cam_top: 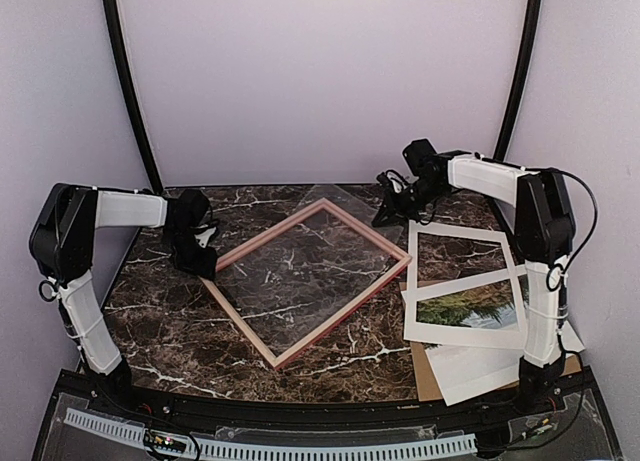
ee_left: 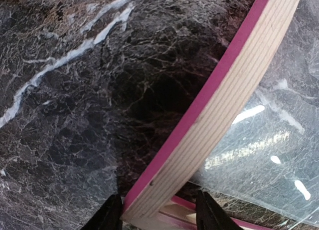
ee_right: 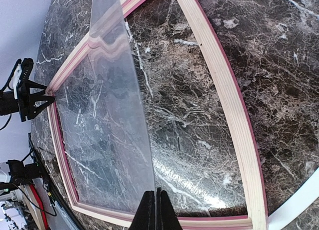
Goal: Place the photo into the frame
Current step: Hold the frame body at the center of the board, then pick up the glass panel from the frame body.
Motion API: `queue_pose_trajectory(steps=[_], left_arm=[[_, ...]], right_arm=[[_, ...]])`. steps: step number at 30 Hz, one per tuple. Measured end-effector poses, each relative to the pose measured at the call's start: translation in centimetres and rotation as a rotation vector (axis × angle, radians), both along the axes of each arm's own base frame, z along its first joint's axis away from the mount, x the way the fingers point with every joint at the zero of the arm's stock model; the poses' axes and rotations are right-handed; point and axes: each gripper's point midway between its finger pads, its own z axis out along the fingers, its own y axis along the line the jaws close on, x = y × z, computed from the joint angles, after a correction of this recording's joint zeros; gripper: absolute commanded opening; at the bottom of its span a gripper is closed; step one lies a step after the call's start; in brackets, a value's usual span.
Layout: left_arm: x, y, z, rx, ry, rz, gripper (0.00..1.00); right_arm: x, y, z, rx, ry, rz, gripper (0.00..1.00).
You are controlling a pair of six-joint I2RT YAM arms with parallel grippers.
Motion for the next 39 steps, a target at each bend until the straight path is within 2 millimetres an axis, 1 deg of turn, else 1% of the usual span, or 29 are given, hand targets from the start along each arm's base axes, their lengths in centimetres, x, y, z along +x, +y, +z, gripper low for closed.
queue_pose_trajectory(steps=[7,13,15,19,22,30,32,34,37,39], left_arm=[[0.7,0.1,0.0,-0.015,-0.034,0.029,0.46],[1.3,0.2,0.1,-0.006,-0.060,0.032,0.45],[1.4,0.6,0.1,0.017,-0.065,0.036,0.44],[1.2,2.1,0.0,0.079,-0.058,0.055,0.44],[1.1,2.7,0.0,0.105,-0.058,0.061,0.44],[1.1,3.1,0.0,0.128,-0.059,0.065,0.44],[1.1,3.0,0.0,0.127,-0.057,0.064,0.44],[1.1,3.0,0.0,0.124,-0.055,0.065,0.43],[1.0,3.0,0.0,0.114,-0.053,0.069,0.41],[0.8,2.9,0.0,0.103,-0.048,0.072,0.40]], right_arm=[[0.2,-0.7,0.6,0.008,-0.007,-0.020,0.00],[0.5,-1.4,0.5,0.012,-0.005,-0.035,0.00],[0.9,-2.0,0.5,0.012,-0.012,-0.049,0.00],[2.6,-4.1,0.6,0.009,-0.040,-0.100,0.00],[3.5,-5.4,0.7,0.009,-0.053,-0.129,0.00],[3.9,-6.4,0.9,0.017,-0.059,-0.140,0.00],[4.1,-7.2,1.6,0.021,-0.066,-0.156,0.00],[4.2,-8.0,2.9,0.026,-0.087,-0.169,0.00],[3.9,-8.9,5.7,0.037,-0.124,-0.181,0.00],[3.7,-9.2,8.2,0.046,-0.165,-0.183,0.00]])
